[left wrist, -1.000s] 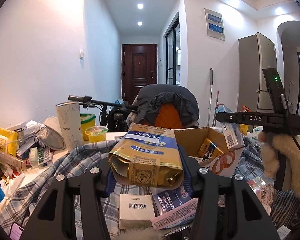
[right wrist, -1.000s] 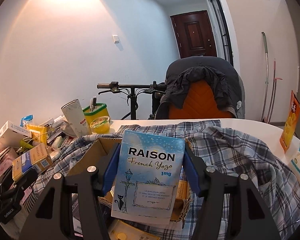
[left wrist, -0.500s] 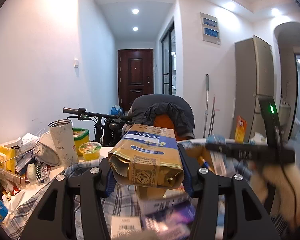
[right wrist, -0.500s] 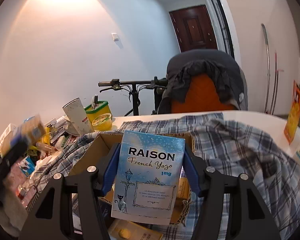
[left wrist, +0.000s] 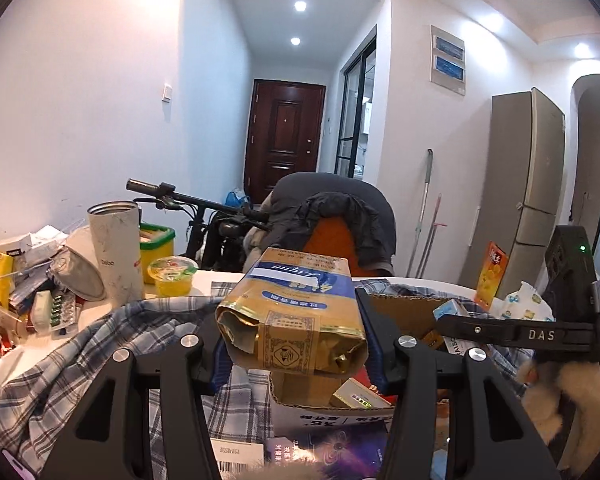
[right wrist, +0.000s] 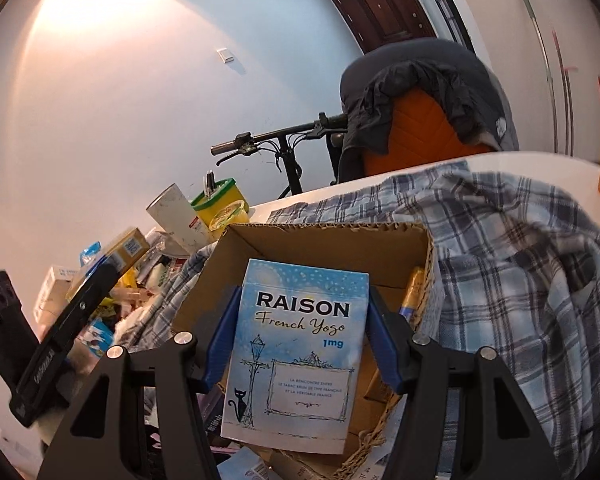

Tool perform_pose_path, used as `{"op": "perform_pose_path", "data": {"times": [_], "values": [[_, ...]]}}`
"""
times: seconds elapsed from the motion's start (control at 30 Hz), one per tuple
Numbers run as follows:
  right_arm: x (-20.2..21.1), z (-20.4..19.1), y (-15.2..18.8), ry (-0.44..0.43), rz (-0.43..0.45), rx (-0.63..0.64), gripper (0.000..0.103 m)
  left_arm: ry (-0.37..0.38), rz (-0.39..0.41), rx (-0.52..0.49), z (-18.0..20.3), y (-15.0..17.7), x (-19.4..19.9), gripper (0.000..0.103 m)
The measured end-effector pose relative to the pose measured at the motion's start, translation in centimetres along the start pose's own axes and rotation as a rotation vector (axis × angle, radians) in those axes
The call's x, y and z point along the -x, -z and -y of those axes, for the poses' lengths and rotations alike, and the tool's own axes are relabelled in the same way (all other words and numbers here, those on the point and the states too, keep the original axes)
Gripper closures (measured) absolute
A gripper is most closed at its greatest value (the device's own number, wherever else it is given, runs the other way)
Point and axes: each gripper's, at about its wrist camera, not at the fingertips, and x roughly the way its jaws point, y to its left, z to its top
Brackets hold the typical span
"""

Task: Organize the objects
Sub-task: 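Carry the RAISON pack and gold Liqun pack over the cardboard box with both grippers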

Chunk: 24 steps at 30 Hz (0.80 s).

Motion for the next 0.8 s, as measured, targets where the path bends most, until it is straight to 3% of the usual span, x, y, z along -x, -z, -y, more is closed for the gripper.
{"op": "perform_pose_path", "data": {"times": [0.13, 0.3, 0.53, 0.63, 0.73, 0.8], "values": [[0.9, -1.5, 0.0, 0.083, 0.066, 0.089, 0.044, 0.027, 0.002, -0.010, -0.4, 0.2, -0.4, 0.049], [1.1, -1.7, -0.2, 0.118, 0.102, 0.110, 0.044, 0.058, -0.001, -0.058, 0.0, 0.1, -1.3, 0.049], [1.8, -1.1, -0.5, 0.106, 0.141, 0.079, 0.044, 0.113, -0.045, -0.072, 0.4, 0.3, -2.6, 0.049], [1.6, -1.3, -0.6, 0.105, 0.139, 0.082, 0.044, 0.044, -0.126, -0.112, 0.8, 0.7, -4.3, 0.049], [1.0, -1.4, -0.4, 0.121, 0.114, 0.093, 0.044, 0.023, -0.321, -0.104, 0.1, 1.5, -6.9, 0.049], [0.6, -1.2, -0.3, 0.124, 0.093, 0.095, 0.044, 0.028, -0.405, -0.080, -0.4, 2.1, -8.0, 0.049]]}}
